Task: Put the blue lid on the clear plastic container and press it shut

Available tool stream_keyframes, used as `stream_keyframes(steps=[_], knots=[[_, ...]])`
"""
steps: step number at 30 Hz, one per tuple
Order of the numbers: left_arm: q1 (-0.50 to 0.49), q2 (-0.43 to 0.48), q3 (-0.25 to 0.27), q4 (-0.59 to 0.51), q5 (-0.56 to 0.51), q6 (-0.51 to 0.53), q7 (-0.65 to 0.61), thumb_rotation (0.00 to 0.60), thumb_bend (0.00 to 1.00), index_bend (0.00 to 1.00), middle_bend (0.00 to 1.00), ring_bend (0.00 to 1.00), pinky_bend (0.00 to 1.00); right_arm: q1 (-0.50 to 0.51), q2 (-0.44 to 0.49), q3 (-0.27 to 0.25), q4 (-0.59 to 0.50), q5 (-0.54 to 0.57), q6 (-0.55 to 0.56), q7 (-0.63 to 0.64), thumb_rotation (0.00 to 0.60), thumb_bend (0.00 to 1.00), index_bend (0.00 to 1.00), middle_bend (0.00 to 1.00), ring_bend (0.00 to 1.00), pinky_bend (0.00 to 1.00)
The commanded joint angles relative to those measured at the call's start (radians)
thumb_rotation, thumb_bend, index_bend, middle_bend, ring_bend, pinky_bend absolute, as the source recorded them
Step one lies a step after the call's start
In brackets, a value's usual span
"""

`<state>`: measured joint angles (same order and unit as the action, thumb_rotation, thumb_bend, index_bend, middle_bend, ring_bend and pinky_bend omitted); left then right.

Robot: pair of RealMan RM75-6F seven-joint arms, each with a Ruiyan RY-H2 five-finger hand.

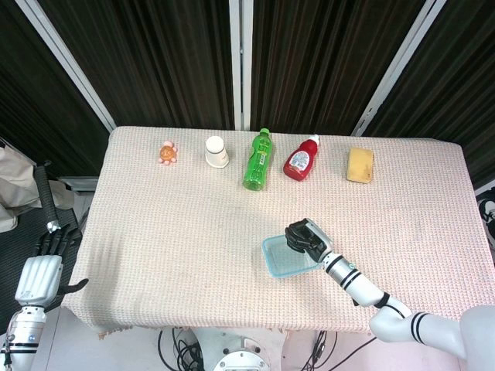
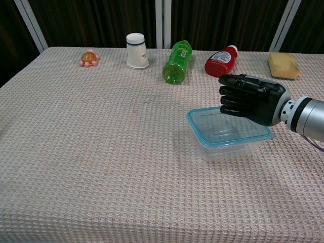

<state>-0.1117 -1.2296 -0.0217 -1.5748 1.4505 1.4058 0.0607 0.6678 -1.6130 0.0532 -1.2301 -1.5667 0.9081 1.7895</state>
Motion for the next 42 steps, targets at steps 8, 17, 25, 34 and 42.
stream_keyframes(steps=[8, 17, 25, 34, 42], knots=[[0.001, -0.001, 0.001, 0.004, 0.002, 0.002, -0.004, 0.6, 0.06, 0.08, 0.0, 0.0, 0.0, -0.011, 0.019, -0.012, -0.022, -0.047, 0.107, -0.037, 0.6, 0.84, 1.0, 1.0, 1.0, 1.0], [-0.002, -0.002, 0.0, -0.001, 0.006, 0.003, 0.003, 0.6, 0.06, 0.08, 0.0, 0.0, 0.0, 0.033, 0.043, -0.004, -0.122, -0.067, 0.107, -0.286, 0.6, 0.84, 1.0, 1.0, 1.0, 1.0], [0.004, 0.0, 0.001, -0.004, 0.0, 0.007, 0.003, 0.6, 0.06, 0.08, 0.0, 0.0, 0.0, 0.092, -0.032, 0.005, -0.099, -0.035, 0.031, -0.344, 0.6, 0.84, 1.0, 1.0, 1.0, 1.0], [0.004, -0.005, 0.002, 0.003, 0.001, 0.006, -0.003, 0.6, 0.06, 0.08, 0.0, 0.0, 0.0, 0.119, -0.099, -0.009, -0.046, -0.011, -0.017, -0.396, 0.6, 0.84, 1.0, 1.0, 1.0, 1.0], [0.009, -0.006, 0.004, 0.009, 0.001, 0.01, -0.01, 0.6, 0.06, 0.08, 0.0, 0.0, 0.0, 0.12, -0.127, -0.022, -0.014, 0.001, -0.027, -0.413, 0.6, 0.84, 1.0, 1.0, 1.0, 1.0]])
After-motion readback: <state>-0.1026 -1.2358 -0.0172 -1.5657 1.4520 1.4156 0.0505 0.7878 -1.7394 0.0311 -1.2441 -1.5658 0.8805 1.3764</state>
